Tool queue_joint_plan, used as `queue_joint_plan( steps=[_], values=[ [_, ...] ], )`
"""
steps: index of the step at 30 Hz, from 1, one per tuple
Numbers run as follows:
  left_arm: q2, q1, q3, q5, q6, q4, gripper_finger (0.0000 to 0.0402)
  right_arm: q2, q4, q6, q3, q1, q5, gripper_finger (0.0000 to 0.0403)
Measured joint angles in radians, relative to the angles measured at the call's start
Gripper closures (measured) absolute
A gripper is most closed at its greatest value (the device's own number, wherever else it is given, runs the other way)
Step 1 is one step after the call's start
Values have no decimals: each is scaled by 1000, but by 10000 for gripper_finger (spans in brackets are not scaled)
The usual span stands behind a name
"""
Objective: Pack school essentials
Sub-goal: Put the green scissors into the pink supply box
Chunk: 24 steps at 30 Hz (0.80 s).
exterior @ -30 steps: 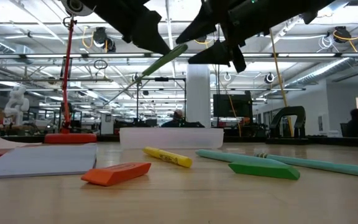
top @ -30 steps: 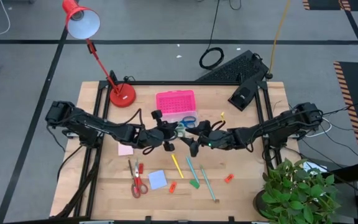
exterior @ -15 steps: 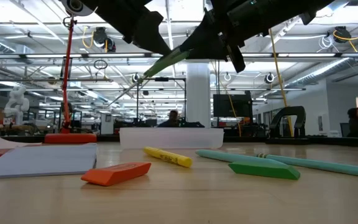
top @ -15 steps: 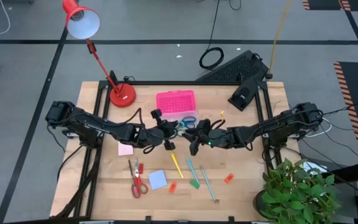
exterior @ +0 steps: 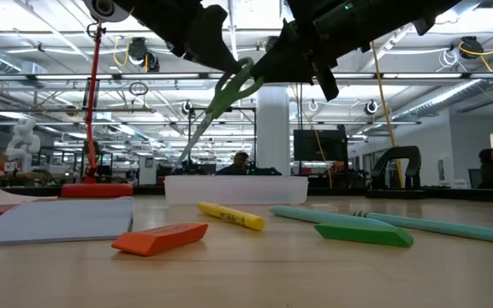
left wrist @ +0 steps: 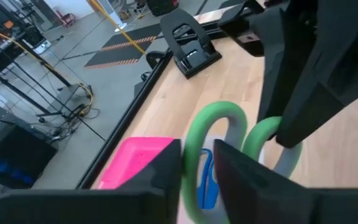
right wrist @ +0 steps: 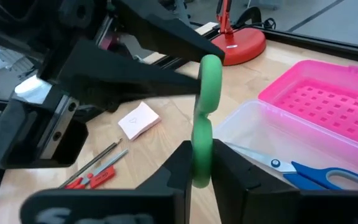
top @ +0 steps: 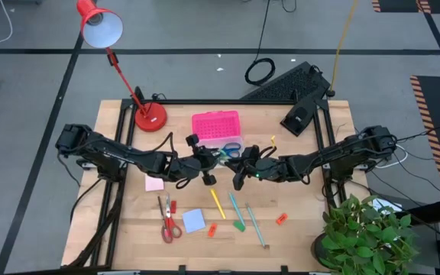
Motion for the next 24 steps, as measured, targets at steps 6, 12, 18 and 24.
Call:
queue_joint_plan(
  steps=[6, 12, 18, 24],
  values=[
    [-4, -23, 0, -46, 20, -8, 203, 0, -1, -10, 0, 0, -5, 375],
    [-40, -66, 1, -77, 40, -16, 149, 0, 13, -14, 1, -14, 15, 377],
    [-93, -105, 1, -86, 35, -70, 131, 0, 11, -11, 2, -28, 25, 377],
    [-130, -136, 1, -94, 25, -106, 131, 0, 70, 11, -31, -36, 26, 377]
  ],
)
